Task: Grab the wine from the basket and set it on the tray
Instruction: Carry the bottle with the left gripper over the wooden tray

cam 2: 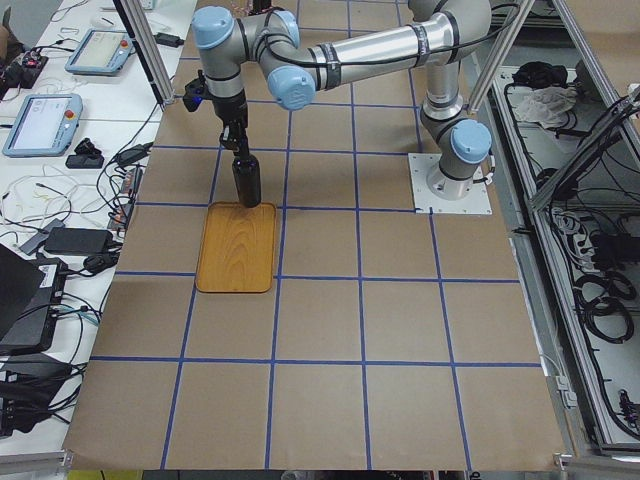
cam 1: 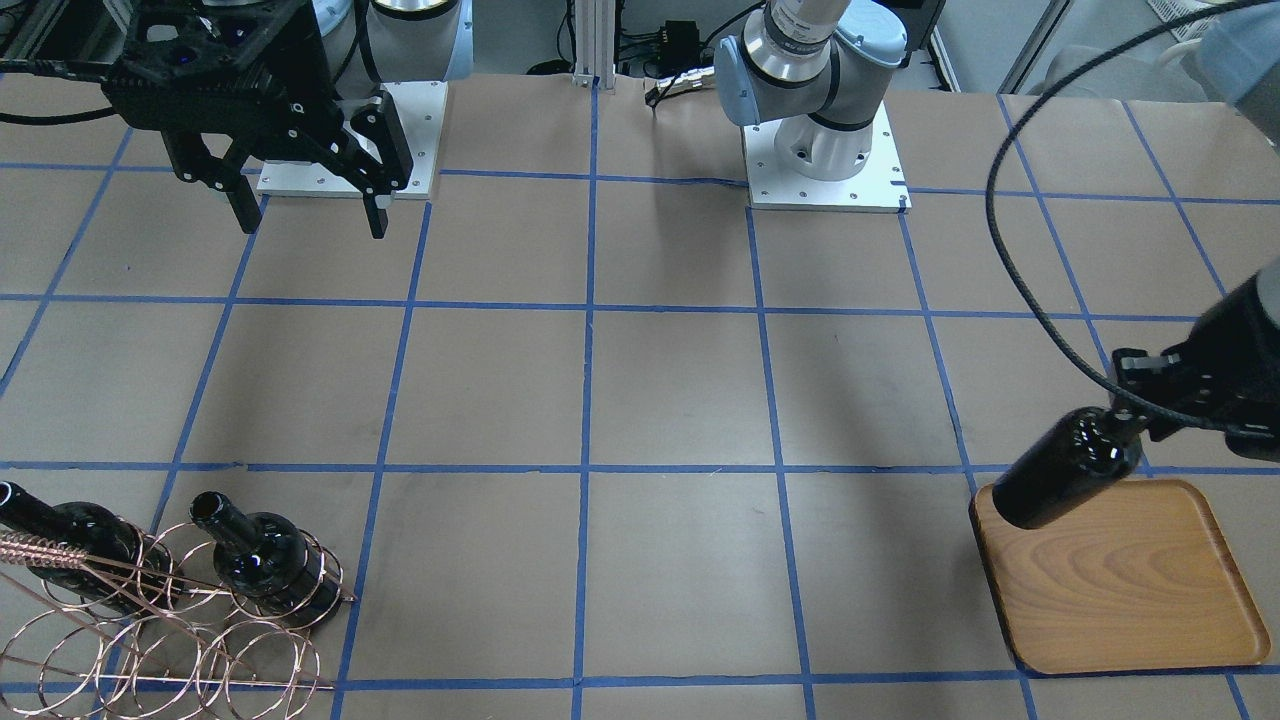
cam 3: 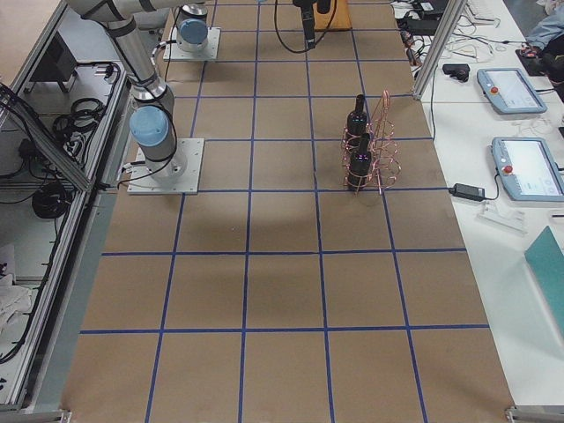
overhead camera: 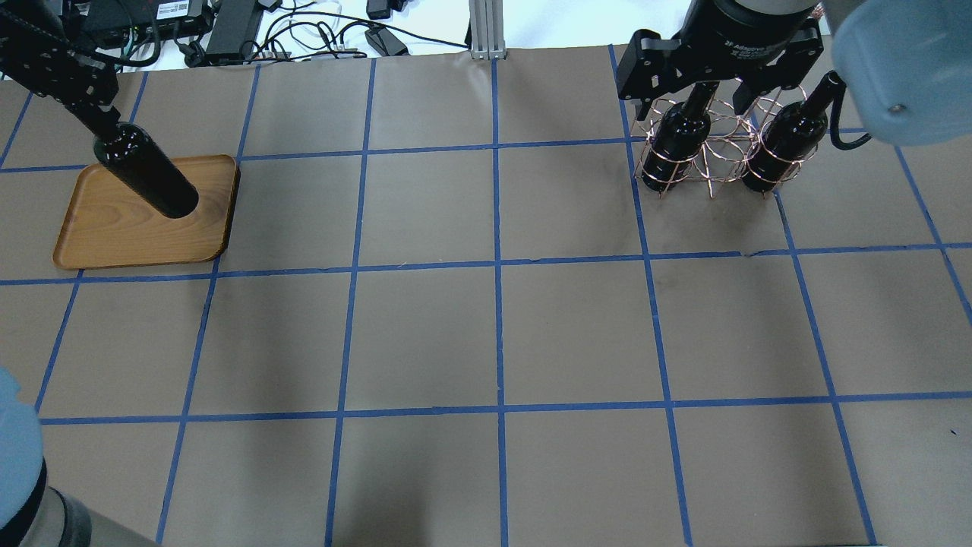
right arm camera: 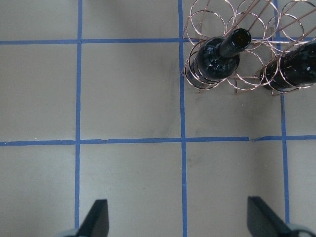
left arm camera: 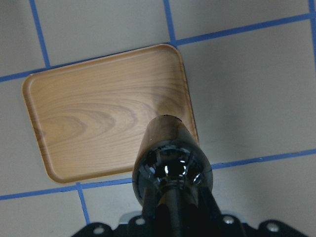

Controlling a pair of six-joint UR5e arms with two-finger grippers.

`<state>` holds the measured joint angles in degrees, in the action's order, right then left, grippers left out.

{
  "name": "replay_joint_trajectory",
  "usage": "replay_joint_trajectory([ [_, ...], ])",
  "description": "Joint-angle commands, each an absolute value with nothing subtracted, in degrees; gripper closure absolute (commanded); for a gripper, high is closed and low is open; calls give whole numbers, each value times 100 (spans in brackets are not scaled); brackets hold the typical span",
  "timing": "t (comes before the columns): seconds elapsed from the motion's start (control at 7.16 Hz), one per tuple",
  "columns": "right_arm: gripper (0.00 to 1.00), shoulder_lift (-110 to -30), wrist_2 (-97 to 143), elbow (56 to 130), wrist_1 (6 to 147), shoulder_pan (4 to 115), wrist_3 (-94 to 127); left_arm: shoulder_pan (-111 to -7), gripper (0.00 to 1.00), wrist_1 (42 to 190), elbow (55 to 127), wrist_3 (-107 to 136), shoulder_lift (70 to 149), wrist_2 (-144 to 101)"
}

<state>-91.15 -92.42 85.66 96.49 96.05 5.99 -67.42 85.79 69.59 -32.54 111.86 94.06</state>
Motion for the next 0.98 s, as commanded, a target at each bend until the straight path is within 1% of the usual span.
replay_joint_trajectory([
  [0.0,0,-9070,-9299,8569,9659,9606,563,-6374,100,8176,6855,-3593,11565,9361],
  [0.42,0,-9026,-9229,8578,9632,9606,580,-6223,100,7928,6820,-3674,11838,9369],
  [0.84,0,-9026,-9290,8578,9615,9606,571,-6162,100,7884,6820,-3674,11935,9360],
])
